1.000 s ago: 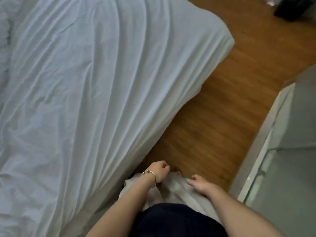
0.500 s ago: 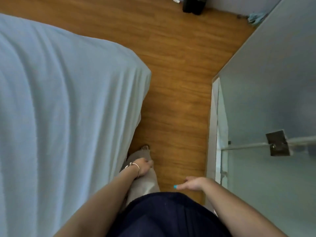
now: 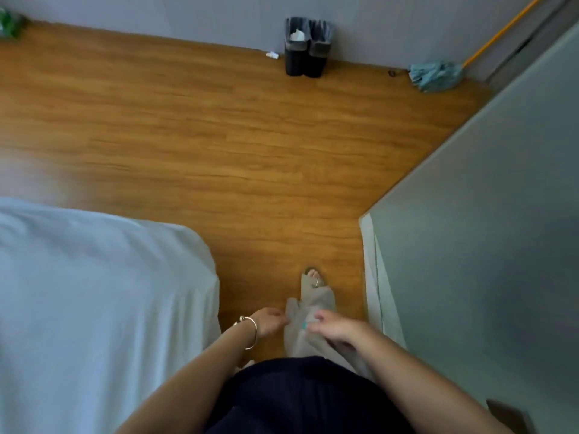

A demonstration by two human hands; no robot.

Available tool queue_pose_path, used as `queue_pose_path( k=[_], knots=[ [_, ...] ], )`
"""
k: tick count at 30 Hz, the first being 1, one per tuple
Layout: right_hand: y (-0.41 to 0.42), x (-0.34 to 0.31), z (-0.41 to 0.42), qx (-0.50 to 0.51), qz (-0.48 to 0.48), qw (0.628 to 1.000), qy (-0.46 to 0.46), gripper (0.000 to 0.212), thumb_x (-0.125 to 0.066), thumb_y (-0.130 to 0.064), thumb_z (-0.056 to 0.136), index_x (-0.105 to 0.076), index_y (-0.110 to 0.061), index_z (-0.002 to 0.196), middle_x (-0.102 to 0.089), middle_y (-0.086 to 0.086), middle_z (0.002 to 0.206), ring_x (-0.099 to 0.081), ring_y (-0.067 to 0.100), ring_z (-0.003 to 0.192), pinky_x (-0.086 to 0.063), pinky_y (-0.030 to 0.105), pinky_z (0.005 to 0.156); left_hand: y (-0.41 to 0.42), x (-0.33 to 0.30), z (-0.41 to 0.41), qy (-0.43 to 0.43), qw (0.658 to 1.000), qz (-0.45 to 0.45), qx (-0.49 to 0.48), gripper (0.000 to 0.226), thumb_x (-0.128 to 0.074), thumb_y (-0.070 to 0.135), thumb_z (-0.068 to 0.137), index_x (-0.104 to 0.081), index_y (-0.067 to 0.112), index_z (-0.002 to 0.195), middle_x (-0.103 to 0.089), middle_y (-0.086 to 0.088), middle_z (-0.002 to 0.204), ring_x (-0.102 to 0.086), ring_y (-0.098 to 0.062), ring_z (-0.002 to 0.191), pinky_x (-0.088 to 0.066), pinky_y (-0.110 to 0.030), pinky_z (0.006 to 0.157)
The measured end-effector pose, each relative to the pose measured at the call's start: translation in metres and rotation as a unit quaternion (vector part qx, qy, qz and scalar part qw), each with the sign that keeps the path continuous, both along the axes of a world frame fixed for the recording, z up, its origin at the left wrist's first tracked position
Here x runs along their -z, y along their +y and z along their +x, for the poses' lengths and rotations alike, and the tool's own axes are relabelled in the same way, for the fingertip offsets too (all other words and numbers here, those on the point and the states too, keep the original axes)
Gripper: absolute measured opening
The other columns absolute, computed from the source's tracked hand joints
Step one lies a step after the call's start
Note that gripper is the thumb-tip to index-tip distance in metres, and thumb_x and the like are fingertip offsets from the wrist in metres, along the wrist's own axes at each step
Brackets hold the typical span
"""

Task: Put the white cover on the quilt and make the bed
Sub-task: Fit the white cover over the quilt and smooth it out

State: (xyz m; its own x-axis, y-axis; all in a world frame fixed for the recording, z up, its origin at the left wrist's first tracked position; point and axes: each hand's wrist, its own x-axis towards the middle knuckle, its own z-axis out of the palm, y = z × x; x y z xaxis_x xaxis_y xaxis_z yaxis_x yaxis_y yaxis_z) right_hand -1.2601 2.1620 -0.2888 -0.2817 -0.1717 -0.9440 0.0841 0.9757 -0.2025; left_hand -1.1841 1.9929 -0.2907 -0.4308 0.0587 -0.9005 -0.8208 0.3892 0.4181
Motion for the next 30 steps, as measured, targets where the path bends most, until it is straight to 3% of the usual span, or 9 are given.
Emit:
queue_pose_path(
  k=[2,6,11,12,14,17,22,25,30],
  knots=[
    [-0.014,-0.005,-0.076,0.008,-0.007,1.0,0.018,0.06,-0.055,-0.042,0.095,-0.04,-0.011,0.145,-0.044,0.009,0.147,-0.047,0.025,0.13,-0.04,0.034,0.104,-0.015,-0.001,-0.058,0.02,0.997,-0.049,0.047,0.037,-0.047,0.038,0.098,-0.061,0.016,0.124,-0.059,-0.004,0.125,-0.055,-0.02,0.11,-0.043,-0.031,0.092],
    [-0.058,-0.018,-0.19,-0.085,0.001,0.996,0.018,0.05,-0.06,-0.033,0.095,-0.053,0.001,0.131,-0.059,0.014,0.128,-0.054,0.019,0.099,-0.043,0.025,0.074,-0.056,-0.023,-0.138,0.045,0.994,-0.097,0.009,0.038,-0.049,0.05,0.09,-0.063,0.027,0.117,-0.064,0.002,0.116,-0.059,-0.019,0.102,-0.048,-0.031,0.087],
    [-0.143,-0.017,-0.268,-0.202,0.022,0.979,-0.015,0.057,-0.063,-0.039,0.093,-0.05,0.0,0.132,-0.058,0.01,0.125,-0.055,0.021,0.105,-0.042,0.028,0.086,-0.121,-0.026,-0.185,0.052,0.985,-0.164,-0.005,0.037,-0.055,0.06,0.075,-0.068,0.029,0.092,-0.066,0.005,0.096,-0.061,-0.018,0.091,-0.051,-0.032,0.08],
    [-0.165,-0.011,-0.281,-0.215,0.024,0.976,-0.013,0.058,-0.066,-0.04,0.091,-0.049,-0.004,0.133,-0.057,0.009,0.13,-0.055,0.021,0.11,-0.042,0.028,0.09,-0.139,-0.021,-0.195,0.035,0.988,-0.145,-0.029,0.036,-0.059,0.058,0.076,-0.067,0.029,0.095,-0.065,0.005,0.1,-0.06,-0.019,0.094,-0.05,-0.032,0.083],
    [-0.214,0.002,-0.308,-0.238,0.024,0.971,0.002,0.061,-0.07,-0.042,0.087,-0.05,-0.009,0.134,-0.054,0.008,0.135,-0.055,0.021,0.115,-0.042,0.027,0.094,-0.181,-0.011,-0.217,-0.013,0.993,-0.097,-0.068,0.053,-0.062,0.056,0.08,-0.061,0.022,0.12,-0.06,0.0,0.12,-0.056,-0.019,0.107,-0.046,-0.032,0.094],
    [-0.305,0.02,-0.343,-0.27,0.026,0.963,0.0,0.06,-0.071,-0.042,0.086,-0.051,-0.009,0.133,-0.056,0.008,0.132,-0.055,0.017,0.103,-0.043,0.027,0.092,-0.265,0.006,-0.245,-0.046,0.99,-0.085,-0.103,0.072,-0.057,0.062,0.079,-0.043,0.026,0.14,-0.051,-0.001,0.138,-0.052,-0.024,0.121,-0.043,-0.038,0.102],
    [-0.481,0.005,-0.394,-0.351,0.039,0.935,0.027,0.05,-0.068,-0.04,0.088,-0.053,-0.013,0.126,-0.056,0.006,0.125,-0.06,0.023,0.106,-0.045,0.031,0.092,-0.423,-0.015,-0.284,-0.024,0.974,-0.14,-0.178,0.049,-0.038,0.049,0.097,-0.052,0.016,0.131,-0.057,-0.008,0.132,-0.054,-0.029,0.117,-0.043,-0.036,0.097],
    [-0.594,-0.013,-0.411,-0.422,0.02,0.904,0.061,0.049,-0.067,-0.043,0.086,-0.052,-0.018,0.126,-0.054,0.002,0.13,-0.054,0.02,0.115,-0.043,0.03,0.098,-0.506,-0.025,-0.294,-0.016,0.957,-0.148,-0.247,0.046,-0.044,0.048,0.095,-0.053,0.018,0.128,-0.059,-0.004,0.127,-0.055,-0.025,0.114,-0.044,-0.033,0.091],
    [-0.758,-0.029,-0.418,-0.454,-0.024,0.89,0.043,0.052,-0.068,-0.042,0.086,-0.053,-0.017,0.129,-0.053,0.003,0.134,-0.054,0.02,0.118,-0.041,0.029,0.099,-0.609,-0.02,-0.302,-0.031,0.913,-0.114,-0.39,0.046,-0.05,0.049,0.093,-0.056,0.018,0.126,-0.06,-0.003,0.123,-0.056,-0.021,0.107,-0.047,-0.032,0.087]
  ],
)
